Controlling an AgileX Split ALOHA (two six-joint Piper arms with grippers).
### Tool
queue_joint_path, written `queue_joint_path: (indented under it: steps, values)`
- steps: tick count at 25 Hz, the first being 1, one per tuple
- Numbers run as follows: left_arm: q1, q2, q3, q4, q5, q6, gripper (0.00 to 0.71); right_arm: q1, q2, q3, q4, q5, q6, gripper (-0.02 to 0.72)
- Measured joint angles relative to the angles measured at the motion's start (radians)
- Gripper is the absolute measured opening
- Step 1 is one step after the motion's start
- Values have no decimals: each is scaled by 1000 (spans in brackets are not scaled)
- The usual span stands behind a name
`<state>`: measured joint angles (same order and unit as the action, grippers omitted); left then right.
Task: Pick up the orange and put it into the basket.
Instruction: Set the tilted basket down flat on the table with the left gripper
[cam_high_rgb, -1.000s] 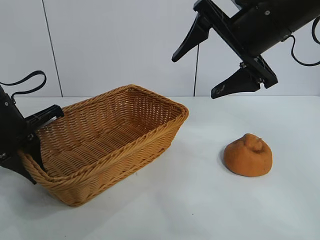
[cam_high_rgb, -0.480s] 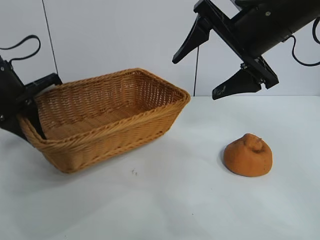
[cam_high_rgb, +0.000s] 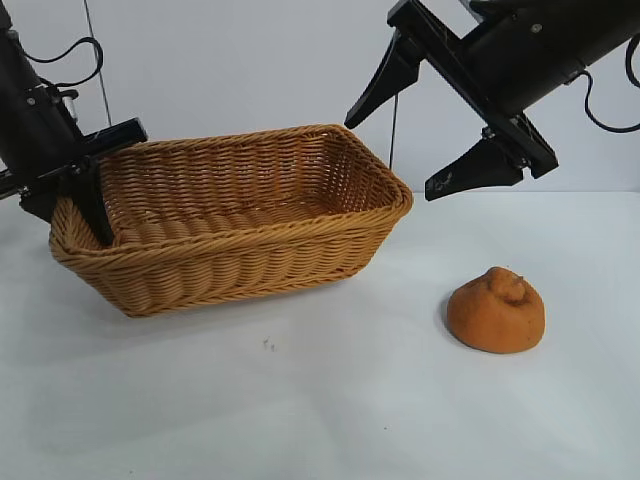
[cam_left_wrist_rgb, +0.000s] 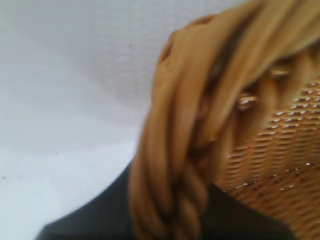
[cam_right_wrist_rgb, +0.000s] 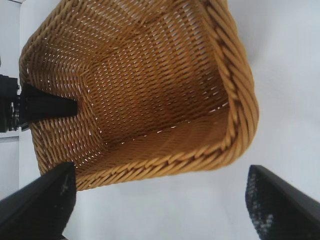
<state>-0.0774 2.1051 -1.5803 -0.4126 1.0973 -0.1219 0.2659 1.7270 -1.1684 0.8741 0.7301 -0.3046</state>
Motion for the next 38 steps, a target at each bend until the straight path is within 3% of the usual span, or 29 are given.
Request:
queue_joint_path:
  steps: [3, 8, 11, 21, 30, 33, 36, 38]
  values:
    - [-15, 2, -9, 8, 47, 89, 87, 0, 0, 0, 0, 0, 0, 629]
    - [-97, 6, -11, 51, 69, 158, 87, 0, 0, 0, -1, 1, 0, 629]
    - [-120, 26, -11, 51, 68, 161, 87, 0, 0, 0, -1, 1, 0, 629]
    - [-56, 102, -10, 62, 5, 97, 87, 0, 0, 0, -1, 6, 0, 629]
    - [-56, 107, -10, 61, -3, 98, 89, 0, 0, 0, -1, 7, 0, 629]
    - [-56, 107, -10, 56, -2, 98, 199, 0, 0, 0, -1, 7, 0, 629]
    - [-56, 104, -10, 48, 17, 108, 439, 0, 0, 0, -1, 10, 0, 629]
    - [-56, 88, -10, 47, 18, 113, 521, 0, 0, 0, -1, 10, 0, 629]
